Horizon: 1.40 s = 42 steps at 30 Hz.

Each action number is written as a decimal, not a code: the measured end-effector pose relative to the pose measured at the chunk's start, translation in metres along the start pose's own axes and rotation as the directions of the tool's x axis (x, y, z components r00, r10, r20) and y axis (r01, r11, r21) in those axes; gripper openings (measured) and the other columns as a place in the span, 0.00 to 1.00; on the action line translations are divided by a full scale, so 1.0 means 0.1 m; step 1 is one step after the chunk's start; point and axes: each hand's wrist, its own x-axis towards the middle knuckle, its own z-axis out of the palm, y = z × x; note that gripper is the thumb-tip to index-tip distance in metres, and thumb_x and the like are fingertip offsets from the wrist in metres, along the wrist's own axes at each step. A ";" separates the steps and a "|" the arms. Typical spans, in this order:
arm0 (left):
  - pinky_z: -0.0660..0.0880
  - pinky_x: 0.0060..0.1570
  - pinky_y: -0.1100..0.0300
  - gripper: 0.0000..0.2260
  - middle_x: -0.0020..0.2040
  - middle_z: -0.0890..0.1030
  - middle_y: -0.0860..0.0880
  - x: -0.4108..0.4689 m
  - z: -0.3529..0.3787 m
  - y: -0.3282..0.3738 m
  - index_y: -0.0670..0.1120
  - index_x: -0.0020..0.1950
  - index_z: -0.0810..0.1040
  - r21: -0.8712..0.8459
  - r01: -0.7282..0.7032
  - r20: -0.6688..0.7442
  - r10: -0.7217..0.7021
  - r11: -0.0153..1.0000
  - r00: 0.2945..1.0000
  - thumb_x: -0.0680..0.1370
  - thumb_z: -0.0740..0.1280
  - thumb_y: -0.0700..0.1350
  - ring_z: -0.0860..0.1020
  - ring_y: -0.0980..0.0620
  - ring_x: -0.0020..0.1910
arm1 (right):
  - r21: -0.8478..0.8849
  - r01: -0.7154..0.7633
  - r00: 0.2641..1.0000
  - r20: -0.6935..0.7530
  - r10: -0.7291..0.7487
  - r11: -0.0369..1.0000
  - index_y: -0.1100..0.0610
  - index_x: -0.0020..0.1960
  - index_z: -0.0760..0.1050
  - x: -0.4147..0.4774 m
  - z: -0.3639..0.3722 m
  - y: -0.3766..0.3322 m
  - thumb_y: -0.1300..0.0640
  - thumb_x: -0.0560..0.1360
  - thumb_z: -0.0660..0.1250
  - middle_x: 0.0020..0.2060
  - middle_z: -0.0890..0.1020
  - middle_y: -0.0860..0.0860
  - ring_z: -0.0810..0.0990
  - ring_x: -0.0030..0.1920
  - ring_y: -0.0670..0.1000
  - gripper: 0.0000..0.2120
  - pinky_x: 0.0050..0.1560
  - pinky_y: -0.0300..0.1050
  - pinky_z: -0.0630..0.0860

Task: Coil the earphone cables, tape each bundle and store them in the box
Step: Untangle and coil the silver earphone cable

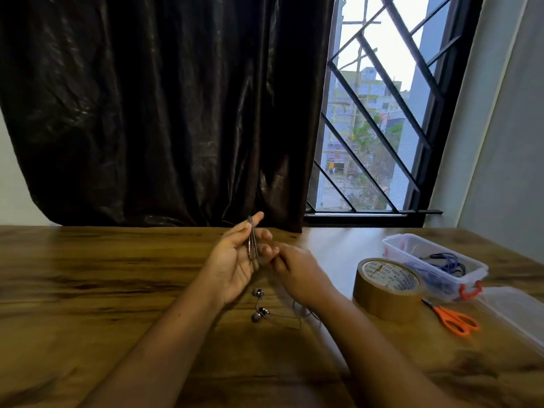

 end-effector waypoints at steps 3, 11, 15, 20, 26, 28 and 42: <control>0.79 0.43 0.57 0.17 0.42 0.84 0.47 0.03 -0.04 -0.03 0.45 0.71 0.65 0.064 -0.087 -0.112 0.094 0.994 0.989 0.83 0.50 0.40 0.83 0.50 0.40 | -0.083 0.055 0.989 0.142 -0.042 0.995 0.55 0.50 0.75 0.01 0.01 -0.08 0.53 0.81 0.57 0.42 0.80 0.48 0.78 0.41 0.48 0.10 0.43 0.42 0.73; 0.66 0.58 0.69 0.20 0.47 0.78 0.62 0.15 -0.29 -0.14 0.51 0.75 0.57 0.821 -0.168 0.008 0.284 0.546 0.959 0.83 0.52 0.41 0.74 0.59 0.57 | -0.157 0.121 0.978 0.187 -0.091 0.980 0.52 0.52 0.77 0.00 -0.04 -0.11 0.50 0.80 0.60 0.43 0.81 0.47 0.77 0.40 0.46 0.10 0.38 0.40 0.71; 0.72 0.44 0.58 0.20 0.40 0.77 0.52 0.12 -0.26 -0.25 0.51 0.75 0.62 0.894 -0.167 0.108 0.162 0.415 0.981 0.82 0.55 0.42 0.75 0.55 0.40 | -0.263 0.156 0.986 -0.021 -0.167 0.952 0.48 0.50 0.76 -0.01 -0.24 -0.08 0.47 0.77 0.64 0.43 0.82 0.46 0.80 0.44 0.49 0.06 0.40 0.44 0.73; 0.68 0.35 0.57 0.10 0.36 0.76 0.50 0.09 -0.22 -0.20 0.50 0.53 0.78 0.924 -0.177 0.167 0.057 0.339 0.984 0.82 0.56 0.44 0.74 0.51 0.35 | -0.392 0.157 0.978 -0.067 -0.199 0.906 0.50 0.54 0.76 -0.04 -0.38 0.00 0.47 0.76 0.65 0.42 0.76 0.44 0.76 0.41 0.47 0.10 0.40 0.38 0.67; 0.69 0.27 0.62 0.17 0.24 0.60 0.53 0.01 -0.11 -0.07 0.40 0.54 0.78 0.649 0.160 0.114 -0.303 0.744 0.946 0.83 0.50 0.43 0.58 0.59 0.18 | -0.500 -0.056 0.981 -0.189 -0.046 0.864 0.49 0.59 0.71 -0.03 -0.41 0.08 0.59 0.80 0.55 0.51 0.81 0.47 0.80 0.51 0.53 0.12 0.52 0.47 0.65; 0.70 0.28 0.64 0.17 0.23 0.60 0.53 -0.06 -0.03 0.00 0.40 0.56 0.78 0.490 0.247 0.210 -0.388 0.836 0.897 0.83 0.50 0.43 0.56 0.59 0.17 | -0.501 -0.092 0.985 -0.174 0.003 0.860 0.50 0.60 0.68 -0.05 -0.37 0.08 0.59 0.79 0.55 0.49 0.82 0.49 0.80 0.51 0.54 0.12 0.52 0.48 0.65; 0.77 0.40 0.63 0.14 0.26 0.69 0.50 -0.02 0.12 -0.07 0.45 0.63 0.73 0.038 -0.043 0.015 0.042 0.998 0.999 0.82 0.52 0.41 0.70 0.56 0.23 | -0.301 -0.104 0.994 -0.003 0.108 0.948 0.56 0.59 0.70 -0.08 0.05 -0.17 0.59 0.80 0.57 0.51 0.79 0.55 0.78 0.49 0.56 0.09 0.42 0.43 0.66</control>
